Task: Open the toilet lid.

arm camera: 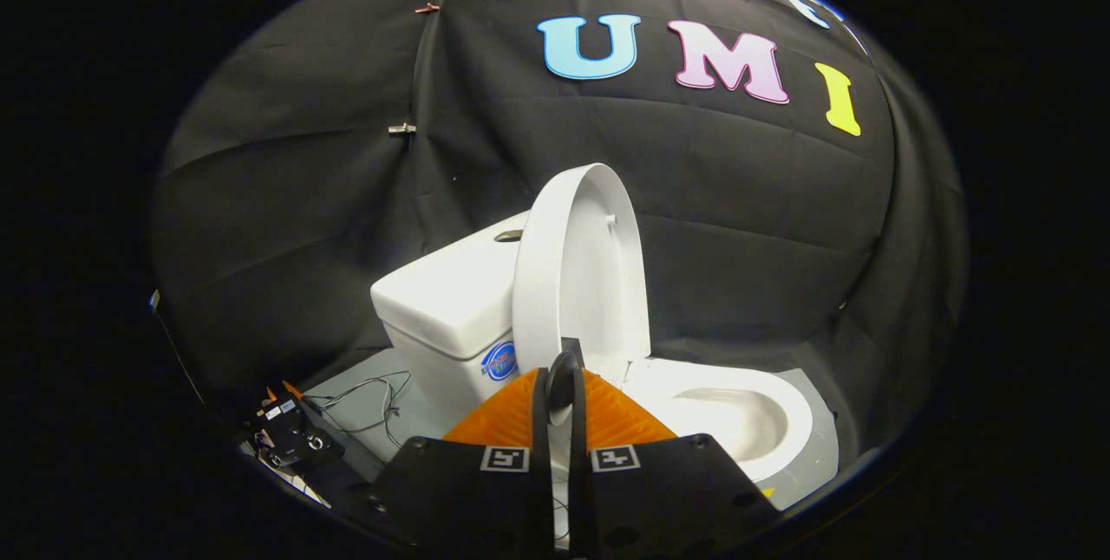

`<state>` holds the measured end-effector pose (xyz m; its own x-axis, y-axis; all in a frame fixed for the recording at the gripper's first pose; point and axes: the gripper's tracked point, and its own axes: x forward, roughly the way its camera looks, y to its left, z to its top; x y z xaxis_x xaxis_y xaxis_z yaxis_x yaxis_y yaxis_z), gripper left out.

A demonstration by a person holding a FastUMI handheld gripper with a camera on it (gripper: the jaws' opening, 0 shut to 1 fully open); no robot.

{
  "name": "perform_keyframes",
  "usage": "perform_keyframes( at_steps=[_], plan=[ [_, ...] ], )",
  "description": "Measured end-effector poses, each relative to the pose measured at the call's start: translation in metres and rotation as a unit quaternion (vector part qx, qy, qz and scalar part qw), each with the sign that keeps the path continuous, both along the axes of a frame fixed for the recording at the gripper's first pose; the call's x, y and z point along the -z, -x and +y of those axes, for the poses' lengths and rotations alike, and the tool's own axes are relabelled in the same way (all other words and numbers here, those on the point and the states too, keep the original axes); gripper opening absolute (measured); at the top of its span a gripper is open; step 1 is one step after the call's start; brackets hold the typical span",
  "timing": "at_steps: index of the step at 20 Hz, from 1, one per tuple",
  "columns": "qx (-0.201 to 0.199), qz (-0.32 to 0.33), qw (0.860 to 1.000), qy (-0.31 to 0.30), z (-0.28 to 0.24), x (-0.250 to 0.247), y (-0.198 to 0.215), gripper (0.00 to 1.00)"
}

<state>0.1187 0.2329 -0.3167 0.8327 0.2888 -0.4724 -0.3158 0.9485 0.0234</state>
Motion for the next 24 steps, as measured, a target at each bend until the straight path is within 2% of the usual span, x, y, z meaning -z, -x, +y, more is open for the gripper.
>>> perform_keyframes(
  at_steps=[13, 15, 16, 18, 22, 24],
  plan=[
    [-0.001, 0.004, 1.0, -0.009, 0.002, 0.003, -0.001, 0.11],
    [-0.013, 0.011, 1.0, -0.024, 0.008, 0.003, 0.002, 0.11],
    [-0.012, 0.013, 0.999, -0.03, 0.007, 0.002, 0.004, 0.23],
    [-0.004, 0.012, 0.999, -0.04, 0.005, -0.006, 0.005, 0.27],
    [0.002, -0.018, 0.999, -0.042, -0.002, -0.034, 0.008, 0.88],
    [0.001, -0.034, 0.998, -0.047, -0.004, -0.053, 0.01, 0.99]
  ],
)
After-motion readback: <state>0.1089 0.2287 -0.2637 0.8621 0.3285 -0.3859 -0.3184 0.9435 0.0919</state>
